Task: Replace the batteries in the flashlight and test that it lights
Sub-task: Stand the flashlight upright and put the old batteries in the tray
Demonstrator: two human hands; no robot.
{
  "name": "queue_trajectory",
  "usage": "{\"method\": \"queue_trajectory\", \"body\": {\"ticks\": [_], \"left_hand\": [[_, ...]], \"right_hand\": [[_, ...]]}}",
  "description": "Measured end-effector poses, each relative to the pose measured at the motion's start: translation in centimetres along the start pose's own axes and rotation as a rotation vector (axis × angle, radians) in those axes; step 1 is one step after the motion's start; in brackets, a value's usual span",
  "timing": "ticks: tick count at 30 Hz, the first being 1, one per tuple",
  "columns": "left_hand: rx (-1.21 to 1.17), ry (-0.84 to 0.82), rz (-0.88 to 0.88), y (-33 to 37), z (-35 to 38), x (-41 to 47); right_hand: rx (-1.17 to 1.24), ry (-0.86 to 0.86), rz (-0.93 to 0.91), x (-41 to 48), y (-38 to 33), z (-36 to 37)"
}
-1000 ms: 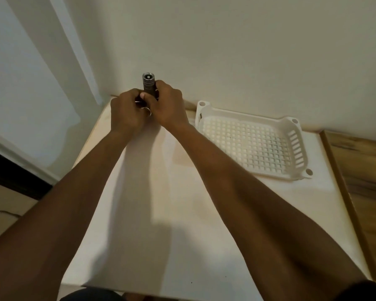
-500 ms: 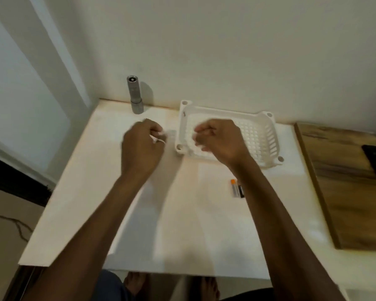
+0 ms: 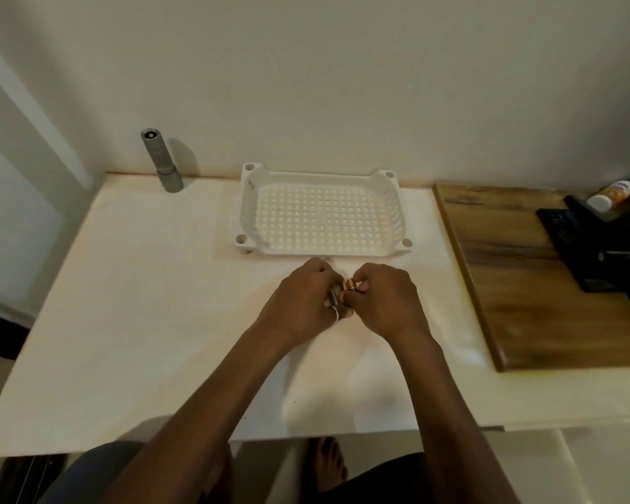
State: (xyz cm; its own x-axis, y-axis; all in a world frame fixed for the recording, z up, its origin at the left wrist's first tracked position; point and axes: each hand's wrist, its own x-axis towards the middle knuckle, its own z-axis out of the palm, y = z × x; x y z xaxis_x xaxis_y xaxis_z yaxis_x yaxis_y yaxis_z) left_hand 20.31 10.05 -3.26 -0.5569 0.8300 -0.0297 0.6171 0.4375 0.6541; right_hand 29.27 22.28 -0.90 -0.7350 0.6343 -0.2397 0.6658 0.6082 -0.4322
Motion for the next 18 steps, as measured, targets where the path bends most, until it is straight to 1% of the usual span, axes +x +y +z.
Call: {"method": "queue_trajectory", "body": {"ticks": [4, 6, 9, 12, 14, 16, 17, 18], "left_hand": [[0.014, 0.007, 0.001, -0.5, -0.7, -0.3], [0.033, -0.047, 0.008, -0.5, -1.4, -0.4], [0.115, -0.124, 0.029, -0.8, -2.2, -0.3], [0.194, -0.113, 0.016, -0.7, -2.4, -0.6], [0.27, -0.078, 0.019, -0.3, -2.6, -1.1], [0.298, 0.016, 0.048, 0.1, -3.1, -1.2], [0.285, 0.084, 0.064, 0.3, -3.6, -0.9], [0.265, 0.148, 0.076, 0.4, -4.0, -0.2]], "right_hand": [[-0.07, 0.008, -0.005, 0.1, -0.3, 0.2], [-0.05, 0.014, -0.012, 0.0, -0.3, 0.3], [-0.038, 0.029, -0.025, -0.1, -0.4, 0.4], [-0.095, 0.055, -0.055, -0.2, -0.5, 0.5], [-0.136, 0.071, -0.067, -0.3, -0.7, 0.4], [-0.07, 0.091, -0.068, -0.2, -0.8, -0.4], [-0.011, 0.13, -0.08, -0.1, -0.9, -1.1], [0.035, 0.204, -0.115, 0.3, -1.2, -2.0]]}}
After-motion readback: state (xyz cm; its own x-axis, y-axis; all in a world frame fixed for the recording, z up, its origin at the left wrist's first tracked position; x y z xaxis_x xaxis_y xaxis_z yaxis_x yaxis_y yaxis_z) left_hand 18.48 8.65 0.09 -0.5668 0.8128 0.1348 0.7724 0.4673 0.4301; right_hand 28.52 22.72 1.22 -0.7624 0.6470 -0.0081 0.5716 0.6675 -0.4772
